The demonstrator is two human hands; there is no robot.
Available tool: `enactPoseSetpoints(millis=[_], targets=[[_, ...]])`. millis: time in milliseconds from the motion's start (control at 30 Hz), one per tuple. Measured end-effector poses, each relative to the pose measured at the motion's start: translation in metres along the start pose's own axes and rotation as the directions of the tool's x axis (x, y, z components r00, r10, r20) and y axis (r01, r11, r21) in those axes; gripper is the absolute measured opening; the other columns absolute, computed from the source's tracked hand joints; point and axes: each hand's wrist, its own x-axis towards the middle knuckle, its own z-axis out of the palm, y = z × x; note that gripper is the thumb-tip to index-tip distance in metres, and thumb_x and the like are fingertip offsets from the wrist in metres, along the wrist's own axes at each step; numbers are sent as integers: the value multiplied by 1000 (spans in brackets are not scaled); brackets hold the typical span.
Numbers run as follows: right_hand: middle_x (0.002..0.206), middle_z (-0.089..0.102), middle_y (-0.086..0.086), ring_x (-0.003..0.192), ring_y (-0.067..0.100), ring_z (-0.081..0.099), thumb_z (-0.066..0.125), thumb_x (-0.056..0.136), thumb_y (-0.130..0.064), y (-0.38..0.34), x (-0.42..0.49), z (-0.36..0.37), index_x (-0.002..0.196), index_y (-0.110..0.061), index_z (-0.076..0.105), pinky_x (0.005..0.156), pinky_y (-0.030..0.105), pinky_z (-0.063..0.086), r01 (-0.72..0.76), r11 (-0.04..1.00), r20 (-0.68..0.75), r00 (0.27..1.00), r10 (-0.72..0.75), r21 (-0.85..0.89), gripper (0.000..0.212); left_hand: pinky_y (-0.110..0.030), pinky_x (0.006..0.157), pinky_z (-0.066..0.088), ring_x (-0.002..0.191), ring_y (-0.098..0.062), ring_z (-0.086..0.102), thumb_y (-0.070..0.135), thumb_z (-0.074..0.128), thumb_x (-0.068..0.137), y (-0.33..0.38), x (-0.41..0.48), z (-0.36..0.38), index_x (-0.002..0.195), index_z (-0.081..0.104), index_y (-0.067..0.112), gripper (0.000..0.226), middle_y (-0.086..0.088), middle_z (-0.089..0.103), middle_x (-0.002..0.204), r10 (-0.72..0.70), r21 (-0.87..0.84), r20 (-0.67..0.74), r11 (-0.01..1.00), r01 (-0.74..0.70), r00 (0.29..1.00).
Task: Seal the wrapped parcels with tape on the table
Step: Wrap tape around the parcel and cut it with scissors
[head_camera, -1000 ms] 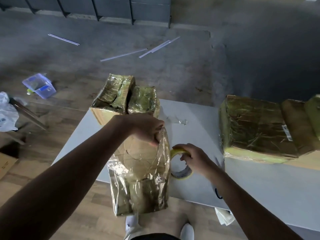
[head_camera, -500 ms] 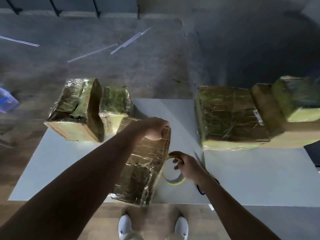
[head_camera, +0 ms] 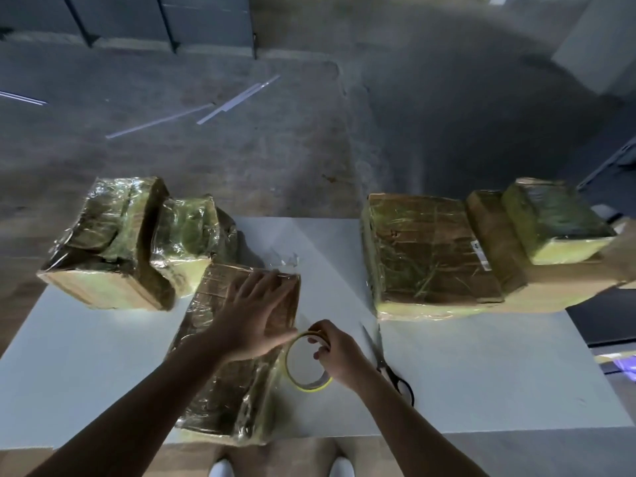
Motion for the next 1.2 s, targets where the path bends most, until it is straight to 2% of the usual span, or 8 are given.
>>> enactPoseSetpoints(millis=[67, 367, 567, 867, 967, 1067, 1133, 1200], targets=[[109, 66, -2, 97, 17, 62, 51, 83, 0, -2, 0, -1, 121, -23, 57, 74, 15, 46, 6, 999, 2, 1000, -6, -38, 44, -54, 118, -1, 148, -23, -13, 94, 7, 65, -3, -8, 11, 150, -4, 41, 101, 6, -11, 159, -14, 48, 15, 999, 13, 1000], [93, 63, -2, 59, -5, 45, 35, 89, 9, 3, 3, -6, 123, -20, 61, 57, 5, 33, 11, 999, -69, 998, -13, -31, 51, -64, 114, 0, 148, -25, -10, 78, 14, 73, 15, -9, 23, 151, 1, 41, 87, 4, -7, 162, -176, 17, -38, 984, 177, 984], [99, 63, -5, 62, -13, 51, 34, 94, 4, 13, -22, -30, 124, -22, 61, 61, 7, 38, 83, 978, 85, 994, -68, -193, 48, -66, 112, -2, 148, -25, -12, 71, 23, 80, 18, -7, 24, 152, -1, 41, 81, 5, -11, 162, -196, 14, -9, 980, 197, 980], [111, 65, 0, 77, 3, 53, 35, 94, 2, 4, -27, -23, 129, -24, 56, 63, 5, 35, 102, 959, 151, 986, -63, -265, 48, -66, 113, 0, 148, -25, -9, 69, 30, 80, 23, -7, 15, 152, 4, 39, 82, 4, -7, 162, -216, 22, 20, 976, 216, 976], [108, 66, -3, 89, 7, 55, 36, 93, 2, 10, -27, -18, 127, -27, 56, 71, 11, 36, 61, 974, 105, 994, -38, -218, 49, -57, 107, 29, 141, -33, 25, 49, 52, 86, 45, -14, 7, 150, 25, 22, 74, -11, 24, 155, -257, 76, -91, 962, 264, 962], [102, 65, -6, 80, 6, 56, 38, 93, 1, 9, -25, -14, 126, -27, 54, 62, 6, 34, 35, 977, 97, 995, -14, -212, 47, -33, 60, 49, 84, -27, 61, 30, 57, 76, 83, -35, 19, 103, 65, 10, 35, -11, 62, 96, 47, 186, -365, 982, 23, 930], [105, 67, -3, 89, 10, 62, 40, 93, -1, 8, -21, -12, 126, -26, 53, 68, 12, 40, 21, 979, 98, 995, -1, -205, 43, -29, 50, 46, 71, -24, 62, 28, 71, 70, 109, -54, 31, 89, 67, 11, 26, -7, 61, 82, 166, 132, -272, 982, -134, 948], [111, 68, -1, 99, 17, 63, 39, 92, 0, 10, -18, -10, 125, -23, 55, 83, 25, 48, -3, 983, 101, 995, 22, -183, 43, -34, 65, 49, 91, -27, 61, 31, 63, 85, 122, -63, 45, 110, 59, 7, 35, -10, 59, 102, 70, 54, 20, 996, -71, 997]])
